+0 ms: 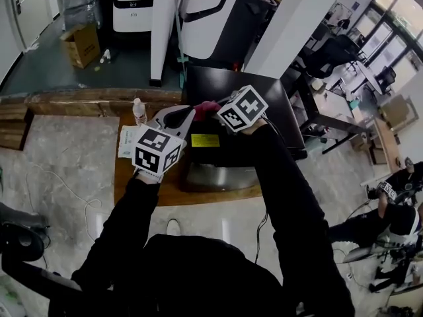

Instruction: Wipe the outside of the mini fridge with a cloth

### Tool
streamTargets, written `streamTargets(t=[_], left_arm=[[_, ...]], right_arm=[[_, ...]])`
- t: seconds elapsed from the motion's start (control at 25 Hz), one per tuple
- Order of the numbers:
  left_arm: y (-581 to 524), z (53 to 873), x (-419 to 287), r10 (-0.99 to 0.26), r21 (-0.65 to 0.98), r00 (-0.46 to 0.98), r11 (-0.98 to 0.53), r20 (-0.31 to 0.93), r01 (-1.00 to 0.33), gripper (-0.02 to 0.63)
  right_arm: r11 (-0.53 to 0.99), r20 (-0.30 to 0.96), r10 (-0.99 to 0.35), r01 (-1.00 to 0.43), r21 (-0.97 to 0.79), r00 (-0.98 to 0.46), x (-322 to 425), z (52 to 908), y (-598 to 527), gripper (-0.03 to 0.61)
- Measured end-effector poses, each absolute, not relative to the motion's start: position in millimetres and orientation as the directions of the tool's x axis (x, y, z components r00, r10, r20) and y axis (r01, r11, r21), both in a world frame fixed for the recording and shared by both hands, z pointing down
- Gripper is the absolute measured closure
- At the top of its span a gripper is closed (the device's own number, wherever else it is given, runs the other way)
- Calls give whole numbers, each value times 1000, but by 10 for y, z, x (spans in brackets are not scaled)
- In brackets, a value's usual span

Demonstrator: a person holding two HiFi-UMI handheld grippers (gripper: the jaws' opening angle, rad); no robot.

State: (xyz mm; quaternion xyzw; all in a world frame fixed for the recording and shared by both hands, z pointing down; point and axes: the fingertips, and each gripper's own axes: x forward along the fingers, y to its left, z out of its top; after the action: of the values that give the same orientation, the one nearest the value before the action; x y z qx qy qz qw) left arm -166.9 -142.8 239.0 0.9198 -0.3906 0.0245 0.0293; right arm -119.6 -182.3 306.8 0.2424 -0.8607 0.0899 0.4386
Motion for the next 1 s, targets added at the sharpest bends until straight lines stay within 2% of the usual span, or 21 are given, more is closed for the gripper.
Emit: streamTargets(t=[0.44,0.72,1.0], left_arm=[[-706,2287,-1343,-760,-1,646,-648,71,-762,607],[-264,2154,-1063,-786,-30,616,-618,54,-786,607],[29,1816,-337,-771,-43,637,-637,7,-770,607]], right_arm=[[910,796,-277,-412,38,-539,-1036,3027,-974,514],[887,638,-411,-448,114,-651,-748,2631,-689,509],[847,550,-508,-502,178,-663,63,2181,-383,508]])
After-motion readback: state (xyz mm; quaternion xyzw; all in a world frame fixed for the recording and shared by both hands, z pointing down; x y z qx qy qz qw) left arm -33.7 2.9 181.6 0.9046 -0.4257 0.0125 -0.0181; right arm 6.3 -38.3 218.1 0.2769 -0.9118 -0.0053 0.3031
